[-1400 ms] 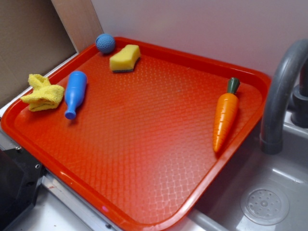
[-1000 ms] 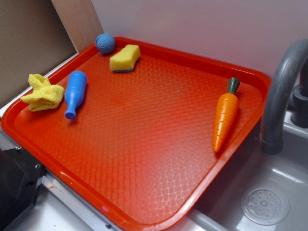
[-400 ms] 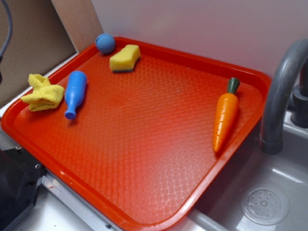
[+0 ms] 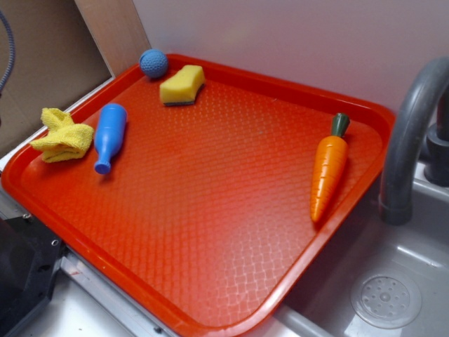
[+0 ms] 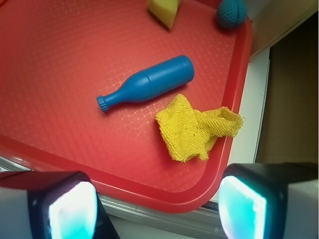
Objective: Grab the yellow cloth.
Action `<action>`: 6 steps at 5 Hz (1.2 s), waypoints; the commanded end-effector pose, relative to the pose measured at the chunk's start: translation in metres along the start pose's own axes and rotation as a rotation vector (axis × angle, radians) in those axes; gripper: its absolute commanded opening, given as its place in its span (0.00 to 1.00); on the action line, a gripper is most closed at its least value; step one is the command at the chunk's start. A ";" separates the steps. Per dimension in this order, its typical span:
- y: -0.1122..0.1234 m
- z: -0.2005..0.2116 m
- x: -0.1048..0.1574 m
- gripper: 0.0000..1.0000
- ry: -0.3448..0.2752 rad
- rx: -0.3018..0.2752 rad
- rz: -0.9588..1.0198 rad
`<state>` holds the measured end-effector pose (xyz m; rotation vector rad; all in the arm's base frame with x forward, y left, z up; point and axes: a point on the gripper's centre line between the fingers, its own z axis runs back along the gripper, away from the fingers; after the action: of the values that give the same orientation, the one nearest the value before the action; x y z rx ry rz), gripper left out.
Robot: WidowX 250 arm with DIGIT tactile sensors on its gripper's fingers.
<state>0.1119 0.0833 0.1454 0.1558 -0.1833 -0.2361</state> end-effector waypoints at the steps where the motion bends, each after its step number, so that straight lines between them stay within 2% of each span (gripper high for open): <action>1: 0.030 -0.051 -0.002 1.00 0.003 0.032 -0.125; 2: 0.048 -0.089 -0.009 1.00 -0.006 0.005 -0.203; 3: 0.059 -0.112 -0.012 1.00 -0.002 0.031 -0.249; 4: 0.069 -0.121 -0.001 1.00 0.019 0.046 -0.272; 5: 0.082 -0.126 0.013 0.00 0.016 0.069 -0.242; 6: 0.084 -0.127 0.023 0.00 0.021 0.075 -0.247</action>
<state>0.1658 0.1687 0.0331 0.2173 -0.1376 -0.4729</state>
